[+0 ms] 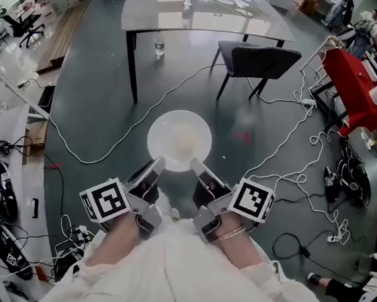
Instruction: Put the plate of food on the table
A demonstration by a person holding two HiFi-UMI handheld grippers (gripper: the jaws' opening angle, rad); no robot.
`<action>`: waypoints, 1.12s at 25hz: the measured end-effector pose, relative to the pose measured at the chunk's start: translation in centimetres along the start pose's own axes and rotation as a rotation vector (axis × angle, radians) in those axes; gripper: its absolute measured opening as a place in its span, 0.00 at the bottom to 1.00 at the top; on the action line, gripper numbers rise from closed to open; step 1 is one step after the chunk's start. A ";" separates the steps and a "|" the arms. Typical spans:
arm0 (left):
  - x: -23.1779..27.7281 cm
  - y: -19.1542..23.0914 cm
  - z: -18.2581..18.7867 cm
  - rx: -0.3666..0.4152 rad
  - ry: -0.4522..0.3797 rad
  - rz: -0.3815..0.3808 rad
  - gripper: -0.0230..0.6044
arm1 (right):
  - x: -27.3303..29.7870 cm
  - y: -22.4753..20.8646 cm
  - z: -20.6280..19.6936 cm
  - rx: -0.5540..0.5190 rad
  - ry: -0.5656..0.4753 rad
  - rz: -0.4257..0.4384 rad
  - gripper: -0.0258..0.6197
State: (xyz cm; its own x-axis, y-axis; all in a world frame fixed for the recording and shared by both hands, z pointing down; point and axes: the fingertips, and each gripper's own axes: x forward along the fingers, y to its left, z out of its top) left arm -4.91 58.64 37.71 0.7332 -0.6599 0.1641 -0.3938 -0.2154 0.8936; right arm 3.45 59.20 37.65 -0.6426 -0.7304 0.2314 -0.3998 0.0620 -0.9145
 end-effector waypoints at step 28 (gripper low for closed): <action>15.0 6.7 25.2 0.075 0.067 -0.049 0.14 | 24.5 1.9 16.3 0.049 -0.089 0.082 0.06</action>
State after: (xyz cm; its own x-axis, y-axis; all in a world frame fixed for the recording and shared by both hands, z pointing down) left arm -10.52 29.16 35.59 0.7871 -0.5980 0.1510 -0.3950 -0.3007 0.8681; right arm -2.37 30.34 36.11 -0.6101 -0.7821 0.1272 -0.3148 0.0919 -0.9447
